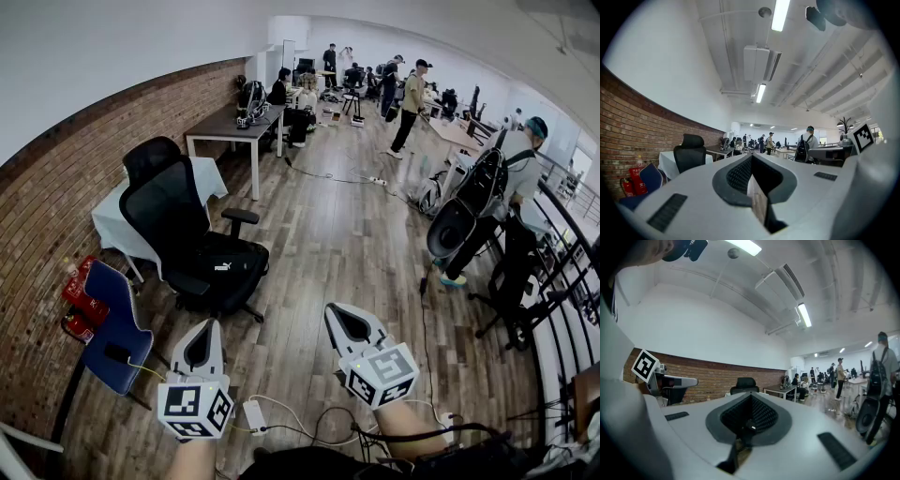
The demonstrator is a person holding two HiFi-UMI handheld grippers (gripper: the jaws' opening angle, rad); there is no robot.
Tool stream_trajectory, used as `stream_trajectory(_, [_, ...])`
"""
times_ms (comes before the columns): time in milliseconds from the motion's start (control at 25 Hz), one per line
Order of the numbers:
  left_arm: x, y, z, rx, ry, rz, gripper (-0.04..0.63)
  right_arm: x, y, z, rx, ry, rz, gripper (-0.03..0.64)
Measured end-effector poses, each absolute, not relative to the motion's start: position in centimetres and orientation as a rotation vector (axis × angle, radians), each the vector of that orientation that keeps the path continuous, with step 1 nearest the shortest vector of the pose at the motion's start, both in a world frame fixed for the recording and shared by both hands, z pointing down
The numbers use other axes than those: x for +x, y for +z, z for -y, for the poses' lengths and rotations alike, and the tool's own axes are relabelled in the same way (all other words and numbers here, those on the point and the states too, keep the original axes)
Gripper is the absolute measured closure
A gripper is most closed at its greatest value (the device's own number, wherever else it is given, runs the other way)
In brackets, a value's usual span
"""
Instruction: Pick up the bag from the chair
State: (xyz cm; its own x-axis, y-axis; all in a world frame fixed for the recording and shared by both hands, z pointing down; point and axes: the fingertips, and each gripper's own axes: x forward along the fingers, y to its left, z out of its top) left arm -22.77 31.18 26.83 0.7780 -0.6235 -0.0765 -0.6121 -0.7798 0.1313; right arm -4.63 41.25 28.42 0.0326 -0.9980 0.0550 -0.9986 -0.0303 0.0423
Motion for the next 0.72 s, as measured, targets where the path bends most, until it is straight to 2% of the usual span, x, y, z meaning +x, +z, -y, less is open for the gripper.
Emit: stream_trajectory(720, [-23.49,26.94,-31.30,2.904,-0.173,0.933,0.586,-5.39,27.84,-40.34,2.253,-0.013,2.125,0.600])
